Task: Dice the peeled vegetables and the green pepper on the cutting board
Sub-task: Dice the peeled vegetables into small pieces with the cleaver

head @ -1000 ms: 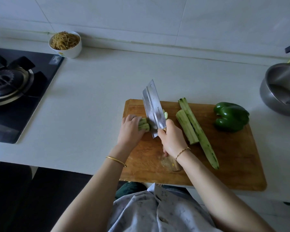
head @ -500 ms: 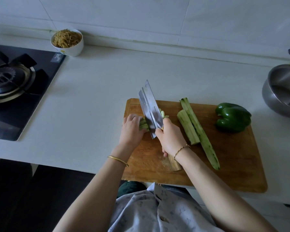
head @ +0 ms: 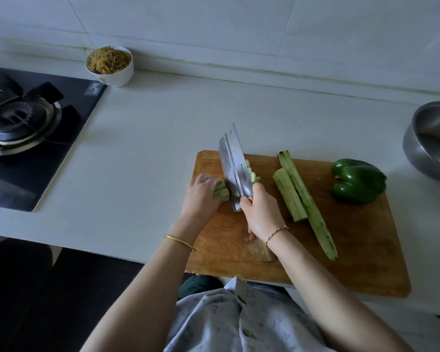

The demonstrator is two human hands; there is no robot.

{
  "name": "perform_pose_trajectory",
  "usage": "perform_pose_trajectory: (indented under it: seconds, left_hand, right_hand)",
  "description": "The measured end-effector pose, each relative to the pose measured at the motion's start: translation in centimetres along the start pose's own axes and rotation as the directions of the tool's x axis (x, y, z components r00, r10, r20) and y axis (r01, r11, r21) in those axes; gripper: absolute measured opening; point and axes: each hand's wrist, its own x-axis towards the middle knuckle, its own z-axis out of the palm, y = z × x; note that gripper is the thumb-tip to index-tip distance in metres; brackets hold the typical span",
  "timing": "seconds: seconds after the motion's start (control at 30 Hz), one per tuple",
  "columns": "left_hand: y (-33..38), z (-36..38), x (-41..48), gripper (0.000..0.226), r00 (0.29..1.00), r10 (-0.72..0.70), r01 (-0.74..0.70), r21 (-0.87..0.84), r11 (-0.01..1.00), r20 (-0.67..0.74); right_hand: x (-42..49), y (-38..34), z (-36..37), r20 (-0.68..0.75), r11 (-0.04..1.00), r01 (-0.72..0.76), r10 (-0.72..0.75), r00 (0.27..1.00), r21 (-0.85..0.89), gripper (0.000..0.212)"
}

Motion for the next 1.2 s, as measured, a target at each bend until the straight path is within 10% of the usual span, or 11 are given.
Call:
perform_pose_trajectory:
  seconds: [1.2]
  left_hand:
    - [0.2,0.4,-0.3,0.038,0.999,-0.040,0.040,0.001,0.999,-0.037]
  right_hand:
    - [0.4,-0.5,0.9,0.042,0.999,-0.046,0.045,0.998,0.014,0.006]
